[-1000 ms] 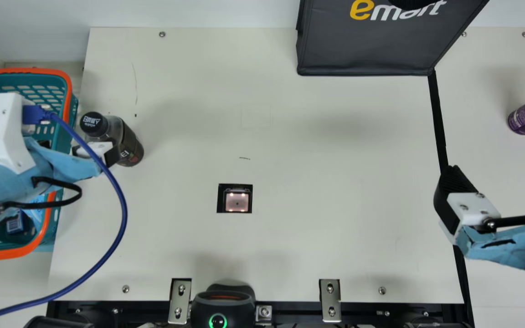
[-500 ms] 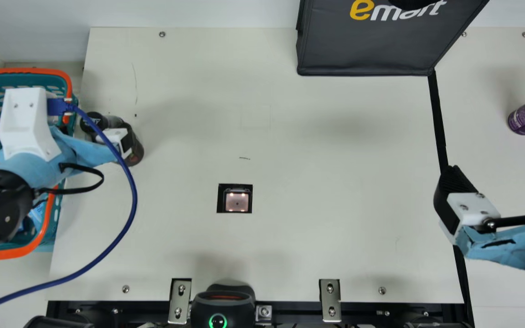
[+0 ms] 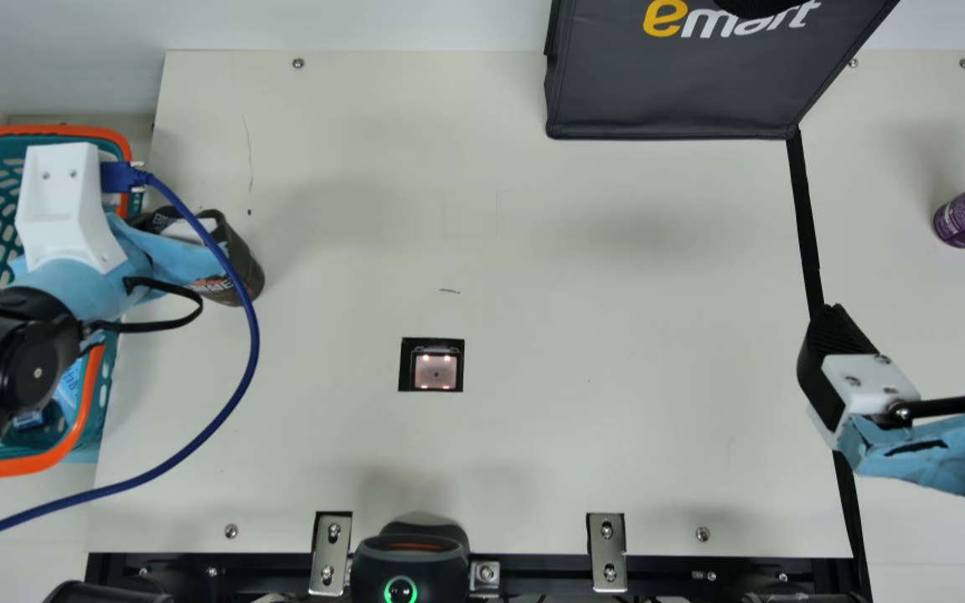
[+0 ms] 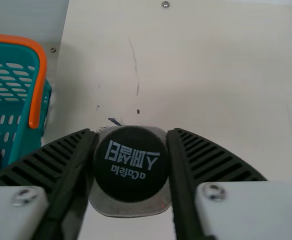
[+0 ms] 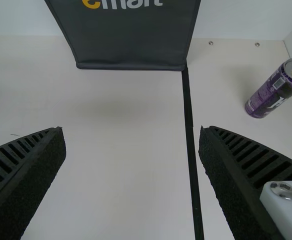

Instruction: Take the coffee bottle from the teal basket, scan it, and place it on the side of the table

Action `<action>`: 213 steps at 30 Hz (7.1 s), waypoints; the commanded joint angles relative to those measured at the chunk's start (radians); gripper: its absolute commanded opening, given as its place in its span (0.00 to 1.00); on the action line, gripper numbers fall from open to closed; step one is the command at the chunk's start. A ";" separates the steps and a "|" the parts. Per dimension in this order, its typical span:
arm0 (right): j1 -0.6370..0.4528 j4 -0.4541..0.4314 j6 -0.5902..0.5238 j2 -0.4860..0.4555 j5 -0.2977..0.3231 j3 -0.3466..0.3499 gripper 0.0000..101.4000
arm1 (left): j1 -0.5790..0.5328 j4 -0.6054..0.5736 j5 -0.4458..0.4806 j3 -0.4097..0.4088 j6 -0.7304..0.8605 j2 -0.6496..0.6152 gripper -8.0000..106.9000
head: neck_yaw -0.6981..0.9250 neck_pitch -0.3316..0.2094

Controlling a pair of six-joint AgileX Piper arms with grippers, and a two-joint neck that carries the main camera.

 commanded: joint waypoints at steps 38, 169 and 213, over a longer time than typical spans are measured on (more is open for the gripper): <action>0.000 0.000 0.000 0.000 0.000 0.000 0.94 | -0.599 0.215 0.498 -0.144 -0.434 -0.208 0.00 | 0.002 -0.029; 0.000 0.000 0.000 0.000 0.000 0.000 0.94 | -0.528 -0.497 0.412 -0.230 0.645 -0.088 0.00 | 0.002 -0.029; 0.000 0.000 0.000 0.000 0.000 0.000 0.94 | -0.275 -0.878 0.652 -0.182 1.537 -0.110 0.00 | 0.002 -0.029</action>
